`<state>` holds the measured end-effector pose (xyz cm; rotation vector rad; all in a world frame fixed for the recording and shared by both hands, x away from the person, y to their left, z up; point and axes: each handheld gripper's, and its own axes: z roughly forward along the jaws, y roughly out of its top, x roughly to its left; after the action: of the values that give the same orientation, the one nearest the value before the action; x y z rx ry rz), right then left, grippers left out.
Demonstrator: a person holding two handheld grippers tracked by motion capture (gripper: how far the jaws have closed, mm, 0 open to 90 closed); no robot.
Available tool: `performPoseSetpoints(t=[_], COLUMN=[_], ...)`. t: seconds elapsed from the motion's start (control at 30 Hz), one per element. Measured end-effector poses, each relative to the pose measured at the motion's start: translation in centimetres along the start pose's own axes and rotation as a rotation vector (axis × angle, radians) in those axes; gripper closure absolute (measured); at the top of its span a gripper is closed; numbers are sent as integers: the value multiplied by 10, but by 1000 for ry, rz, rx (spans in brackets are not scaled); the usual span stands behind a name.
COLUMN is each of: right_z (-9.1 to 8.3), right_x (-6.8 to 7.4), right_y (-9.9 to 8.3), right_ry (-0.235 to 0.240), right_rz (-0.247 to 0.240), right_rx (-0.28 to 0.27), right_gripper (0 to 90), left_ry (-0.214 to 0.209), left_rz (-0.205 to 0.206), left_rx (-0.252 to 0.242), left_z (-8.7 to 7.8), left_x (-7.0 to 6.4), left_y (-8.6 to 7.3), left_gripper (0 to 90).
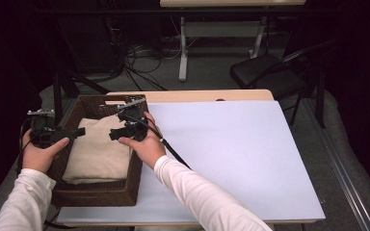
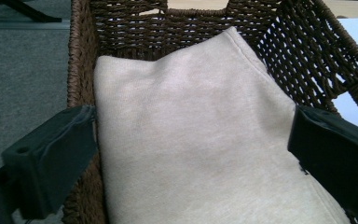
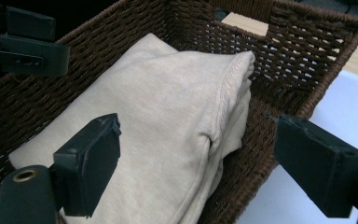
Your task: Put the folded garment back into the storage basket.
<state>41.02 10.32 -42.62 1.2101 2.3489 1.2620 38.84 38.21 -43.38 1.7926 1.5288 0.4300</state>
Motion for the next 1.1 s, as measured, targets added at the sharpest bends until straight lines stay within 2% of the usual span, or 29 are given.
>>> performPoseSetpoints(t=[0.13,0.23,0.33,0.43,0.53,0.7,0.77,0.8,0.83,0.87,1.1], right_z=[-7,-13,-20,-27,-35,-49,-55,-58,-61,-64,-83], right_x=[-1,-1,0,1,0,-2,-3,-4,-4,-5,-11], right_y=[2,3,4,5,6,6,6,5,5,5,2], right_ry=[-20,-28,-48,-46,-40,-46,-60,-83,-108,-117,-95], right_rz=[-20,-74,-131,-144,-147,-180,-194,-202,-207,-204,-188], right_rx=[12,20,16,11,1,-15,-19,-21,-27,-32,-47], right_gripper=[119,34,0,0,0,0,0,0,0,0,0], left_ry=[-11,-4,-18,-30,-54,-88,-92,-96,-89,-90,-119], left_rz=[7,2,2,16,22,25,35,39,43,49,43], left_rx=[-3,-17,-18,-52,-64,-72,-72,-66,-81,-81,-98], left_z=[-3,-3,-5,-8,-13,-20,-22,-24,-25,-26,-35], left_x=[-4,-9,-14,-20,-24,-34,-38,-40,-42,-44,-58], left_y=[2,2,3,3,4,4,3,3,3,3,1], left_gripper=[4,4,4,4,4,4,4,4,4,4,4])
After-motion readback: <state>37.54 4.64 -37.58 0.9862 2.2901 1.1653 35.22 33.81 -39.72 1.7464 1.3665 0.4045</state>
